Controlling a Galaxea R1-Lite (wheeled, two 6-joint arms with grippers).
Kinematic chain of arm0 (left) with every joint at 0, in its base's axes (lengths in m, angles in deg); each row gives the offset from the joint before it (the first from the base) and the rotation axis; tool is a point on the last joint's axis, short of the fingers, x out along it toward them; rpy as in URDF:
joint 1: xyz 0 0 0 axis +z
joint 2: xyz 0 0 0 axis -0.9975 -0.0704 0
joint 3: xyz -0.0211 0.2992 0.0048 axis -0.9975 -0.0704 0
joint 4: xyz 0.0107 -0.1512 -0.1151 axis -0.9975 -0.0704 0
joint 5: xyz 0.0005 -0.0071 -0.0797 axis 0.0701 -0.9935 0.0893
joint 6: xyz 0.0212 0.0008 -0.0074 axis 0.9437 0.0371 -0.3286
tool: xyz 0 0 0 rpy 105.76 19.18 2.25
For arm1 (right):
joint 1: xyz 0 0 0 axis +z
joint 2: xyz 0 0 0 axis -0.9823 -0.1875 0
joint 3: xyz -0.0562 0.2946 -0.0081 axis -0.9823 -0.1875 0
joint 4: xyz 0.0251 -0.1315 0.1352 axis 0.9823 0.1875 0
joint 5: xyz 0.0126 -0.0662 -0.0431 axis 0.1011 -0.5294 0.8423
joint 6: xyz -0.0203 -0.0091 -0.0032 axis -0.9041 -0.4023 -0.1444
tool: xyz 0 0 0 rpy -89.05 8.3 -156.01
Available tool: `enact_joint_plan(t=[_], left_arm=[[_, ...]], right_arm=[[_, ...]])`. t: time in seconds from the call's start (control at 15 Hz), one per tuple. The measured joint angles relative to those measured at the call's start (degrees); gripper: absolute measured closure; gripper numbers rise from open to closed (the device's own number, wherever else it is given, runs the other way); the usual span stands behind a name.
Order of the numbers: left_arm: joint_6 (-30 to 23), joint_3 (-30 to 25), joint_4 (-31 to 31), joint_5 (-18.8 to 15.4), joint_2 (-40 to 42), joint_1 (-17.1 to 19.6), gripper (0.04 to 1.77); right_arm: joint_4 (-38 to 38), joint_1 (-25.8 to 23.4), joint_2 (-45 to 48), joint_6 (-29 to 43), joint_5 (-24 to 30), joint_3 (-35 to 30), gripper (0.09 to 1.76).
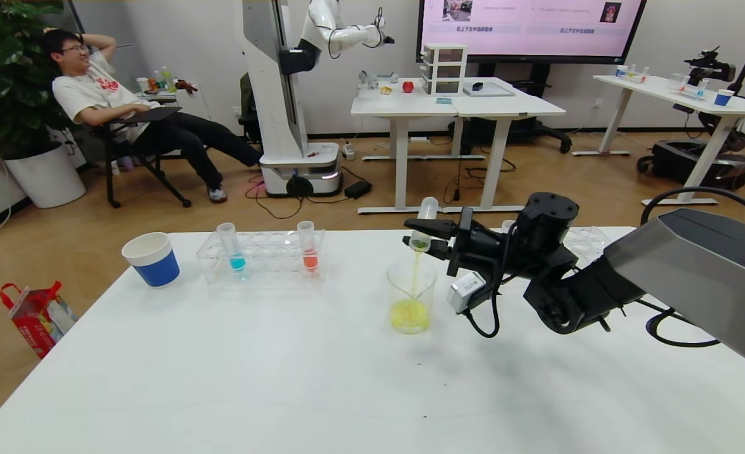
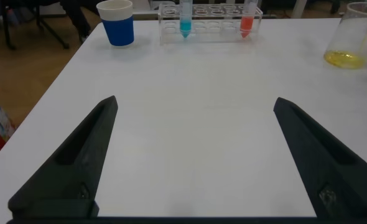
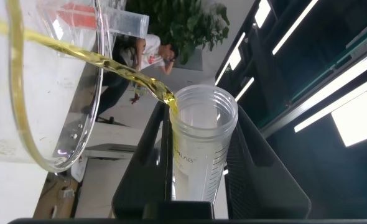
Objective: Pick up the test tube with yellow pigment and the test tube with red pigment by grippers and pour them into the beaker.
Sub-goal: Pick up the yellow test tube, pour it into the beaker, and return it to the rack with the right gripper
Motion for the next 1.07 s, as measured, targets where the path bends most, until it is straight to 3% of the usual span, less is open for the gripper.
enact_joint_plan(t=[0.33, 0.67, 0.87, 1.07], left_arm=[[0.02, 0.00, 0.02, 0.00, 0.00, 0.00, 0.06], [0.02, 0.00, 0.02, 0.02, 0.00, 0.00, 0.06], [-0.02, 0.00, 0.00, 0.00, 0.00, 0.00, 0.06], [0.02, 0.00, 0.00, 0.00, 0.00, 0.00, 0.06]], right_arm=[[0.63, 0.20, 0.46, -5.29, 0.05, -0.17, 1.34], [0.94, 0.11, 1.01, -4.85, 0.24, -0.17, 1.34], [0.32, 0.27, 2.19, 6.28, -0.23, 0.11, 1.34], [-0.40, 0.68, 5.64, 26.16, -3.62, -1.18, 1.34]])
